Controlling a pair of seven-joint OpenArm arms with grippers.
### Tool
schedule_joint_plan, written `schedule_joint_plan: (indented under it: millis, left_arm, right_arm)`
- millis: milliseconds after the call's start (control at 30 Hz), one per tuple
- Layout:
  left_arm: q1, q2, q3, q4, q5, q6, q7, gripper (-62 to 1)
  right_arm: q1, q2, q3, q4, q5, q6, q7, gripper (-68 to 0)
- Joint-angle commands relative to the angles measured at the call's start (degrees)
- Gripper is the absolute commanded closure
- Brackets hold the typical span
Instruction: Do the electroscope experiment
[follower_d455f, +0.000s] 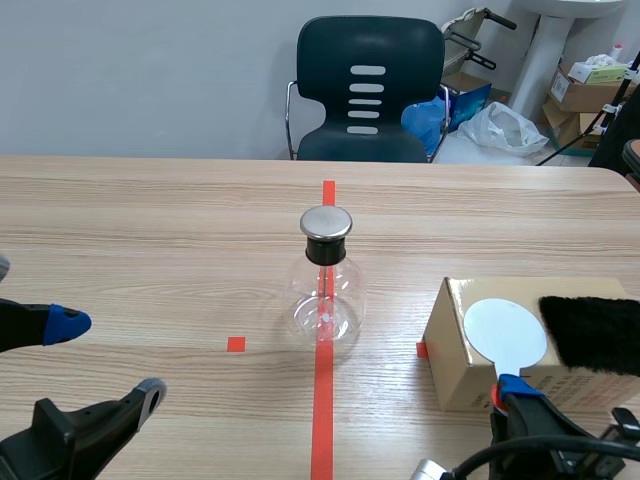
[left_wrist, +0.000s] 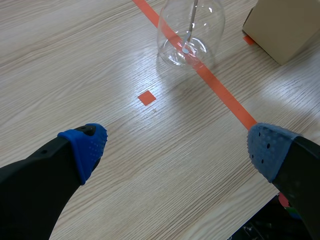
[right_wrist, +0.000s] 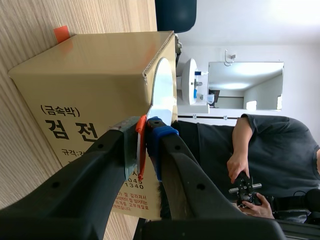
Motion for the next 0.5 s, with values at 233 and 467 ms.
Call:
schedule_joint_plan:
  millis: [233, 467]
  left_arm:
    - [0.1, -0.2, -0.2, 0.8, -0.3, -0.1, -0.6, -60.4]
    - [0.1, -0.2, -0.2, 0.8, -0.4, -0.1, -1.1, -60.4]
  right_arm:
    - [0.2, 0.5, 0.2, 0.7, -0.2, -2.6, 0.0, -0.9]
    - [0.3, 0.5, 0.2, 0.7, -0.2, -2.6, 0.0, -0.9]
